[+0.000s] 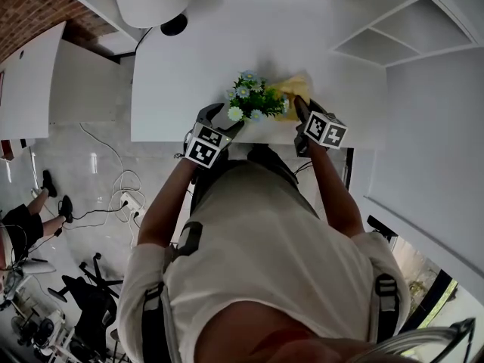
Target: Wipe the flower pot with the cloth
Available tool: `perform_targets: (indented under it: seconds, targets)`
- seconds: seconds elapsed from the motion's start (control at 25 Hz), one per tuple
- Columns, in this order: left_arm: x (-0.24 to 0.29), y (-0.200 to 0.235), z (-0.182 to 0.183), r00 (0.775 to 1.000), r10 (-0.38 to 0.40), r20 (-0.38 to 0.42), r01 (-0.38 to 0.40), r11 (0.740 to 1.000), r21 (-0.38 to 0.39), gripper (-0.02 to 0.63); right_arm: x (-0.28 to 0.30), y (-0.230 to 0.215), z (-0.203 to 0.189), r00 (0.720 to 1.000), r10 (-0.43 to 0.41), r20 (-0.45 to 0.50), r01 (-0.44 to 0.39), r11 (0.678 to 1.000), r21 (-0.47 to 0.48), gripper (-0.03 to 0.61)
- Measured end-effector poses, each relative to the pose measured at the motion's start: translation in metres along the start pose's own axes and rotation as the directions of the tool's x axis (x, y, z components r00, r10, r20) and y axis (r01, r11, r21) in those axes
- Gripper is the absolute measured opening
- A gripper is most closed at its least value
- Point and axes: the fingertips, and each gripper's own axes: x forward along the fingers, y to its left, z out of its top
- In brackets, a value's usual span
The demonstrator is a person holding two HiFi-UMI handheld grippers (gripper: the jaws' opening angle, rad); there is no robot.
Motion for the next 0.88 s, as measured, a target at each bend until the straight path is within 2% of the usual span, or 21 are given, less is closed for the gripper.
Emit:
perform_targets:
  seconds: [0.08,0.16,0.24,0.32,0.36,0.44,0.52,0.6,0.64,0.72,0.88]
  targets:
    - [0.003,-0.005,0.003,1.000,0.001,0.007,-0.001,1.000,0.017,0.324,-0.004,-0.005,0.013,1.000,-0.010,0.022,0.010,1.000,0.014,0.098]
    - [0.008,-0.009,0.005,1.000,0.000,0.014,0.000,1.000,0.031,0.326,-0.011,-0.017,0.021,0.998,-0.016,0.067,0.007,0.992,0.130,0.098]
    - [0.015,-0.012,0.001,1.000,-0.006,0.007,0.005,0.999,0.034,0.325,-0.022,-0.033,0.029,0.989,-0.047,0.138,0.011,0.967,0.255,0.098]
    - [0.021,-0.013,-0.005,1.000,-0.016,-0.002,0.016,0.999,0.036,0.325,-0.031,-0.041,0.039,0.977,-0.054,0.206,-0.011,0.954,0.299,0.098]
    - [0.023,-0.014,-0.006,1.000,-0.020,-0.002,0.020,0.999,0.038,0.325,-0.032,-0.039,0.043,0.976,-0.038,0.213,-0.020,0.964,0.264,0.098]
    - [0.025,-0.014,-0.006,1.000,-0.025,-0.001,0.025,0.999,0.033,0.325,-0.030,-0.031,0.052,0.983,-0.025,0.183,0.009,0.996,0.088,0.098]
    - [0.025,-0.016,-0.008,1.000,-0.028,-0.011,0.028,0.999,0.020,0.325,-0.031,-0.026,0.063,0.985,-0.050,0.167,0.067,0.993,-0.101,0.098]
    - [0.024,-0.022,-0.008,0.999,-0.034,-0.020,0.034,0.999,0.017,0.325,-0.036,-0.027,0.079,0.977,-0.070,0.202,0.106,0.979,-0.173,0.097]
    - [0.025,-0.024,-0.008,0.999,-0.037,-0.020,0.038,0.999,0.019,0.325,-0.038,-0.031,0.089,0.969,-0.079,0.232,0.117,0.981,-0.154,0.097]
    - [0.026,-0.027,-0.005,0.999,-0.040,-0.012,0.041,0.999,0.027,0.325,-0.041,-0.045,0.107,0.951,-0.106,0.292,0.128,0.990,-0.056,0.097]
    - [0.023,-0.027,-0.007,0.999,-0.038,-0.025,0.039,0.999,0.019,0.325,-0.050,-0.081,0.128,0.913,-0.195,0.357,0.169,0.980,0.102,0.097]
